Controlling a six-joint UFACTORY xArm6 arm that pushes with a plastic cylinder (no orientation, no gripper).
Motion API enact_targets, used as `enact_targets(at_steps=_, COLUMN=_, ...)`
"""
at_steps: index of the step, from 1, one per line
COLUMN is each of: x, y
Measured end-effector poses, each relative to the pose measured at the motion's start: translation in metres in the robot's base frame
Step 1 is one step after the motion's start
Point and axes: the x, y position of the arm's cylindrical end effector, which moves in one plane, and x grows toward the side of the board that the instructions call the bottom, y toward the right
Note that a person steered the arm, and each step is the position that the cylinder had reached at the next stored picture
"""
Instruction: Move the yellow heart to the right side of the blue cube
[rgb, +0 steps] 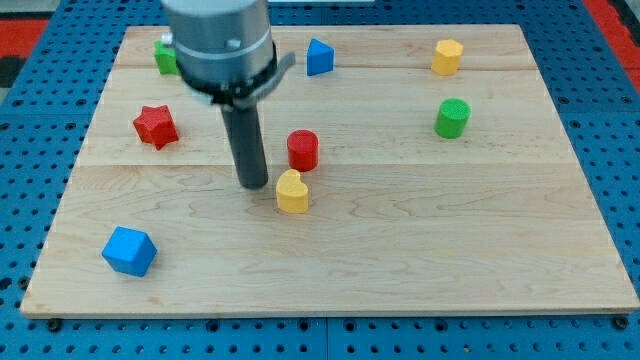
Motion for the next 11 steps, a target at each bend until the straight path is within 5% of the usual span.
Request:
enact_targets(at_steps=1, x=0.012, y=0.08)
enact_targets(at_steps=2, x=0.009, y=0.057)
enact_targets(at_steps=3, x=-0.045, y=0.067)
enact_targets(at_steps=4, x=-0.033, y=0.015)
enact_targets(at_steps=6, x=0.048, y=0.026)
enact_targets(at_steps=8, x=0.083, y=0.037)
enact_targets(at_steps=11, x=-0.1, y=0.035)
